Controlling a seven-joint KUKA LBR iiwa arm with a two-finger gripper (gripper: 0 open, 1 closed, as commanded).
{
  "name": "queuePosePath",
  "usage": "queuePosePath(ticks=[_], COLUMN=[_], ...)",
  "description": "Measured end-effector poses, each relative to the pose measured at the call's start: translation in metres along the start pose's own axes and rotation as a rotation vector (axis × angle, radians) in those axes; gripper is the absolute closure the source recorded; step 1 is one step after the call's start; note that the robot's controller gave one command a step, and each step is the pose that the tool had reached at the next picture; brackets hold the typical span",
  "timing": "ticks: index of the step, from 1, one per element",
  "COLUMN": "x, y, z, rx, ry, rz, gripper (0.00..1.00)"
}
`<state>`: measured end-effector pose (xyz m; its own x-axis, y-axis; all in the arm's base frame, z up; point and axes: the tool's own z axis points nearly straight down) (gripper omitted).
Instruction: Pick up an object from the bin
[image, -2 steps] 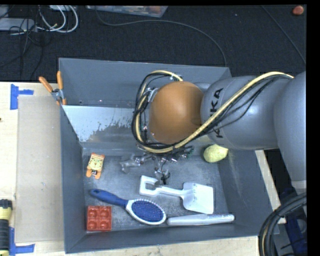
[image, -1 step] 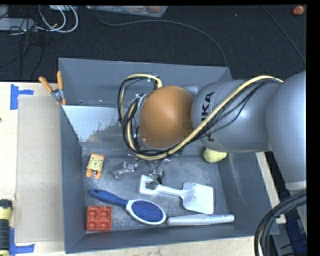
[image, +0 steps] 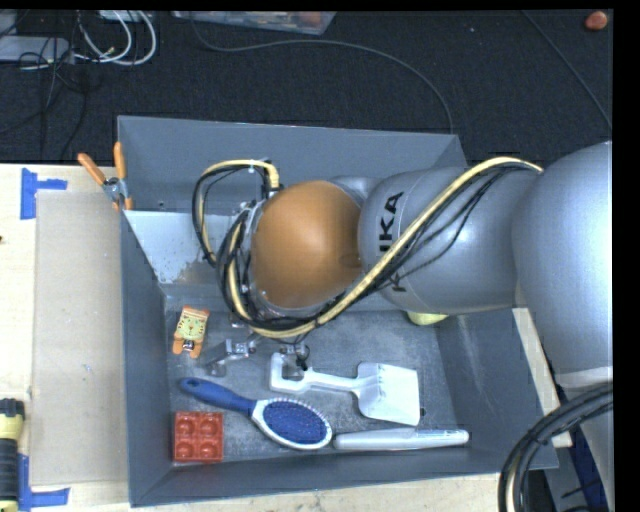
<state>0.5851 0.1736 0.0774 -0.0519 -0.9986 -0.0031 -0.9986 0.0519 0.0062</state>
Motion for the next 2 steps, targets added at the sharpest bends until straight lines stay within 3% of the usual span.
queuePosePath(ticks=[1, 2], x=[-0.0706, -0.0702], y=[-0.0222, -0.0223], z=[-0.004, -0.0039], rx=[0.002, 0.002], ry=[-0.001, -0.001], rz=[0.102, 0.104], gripper=[1.0, 1.0])
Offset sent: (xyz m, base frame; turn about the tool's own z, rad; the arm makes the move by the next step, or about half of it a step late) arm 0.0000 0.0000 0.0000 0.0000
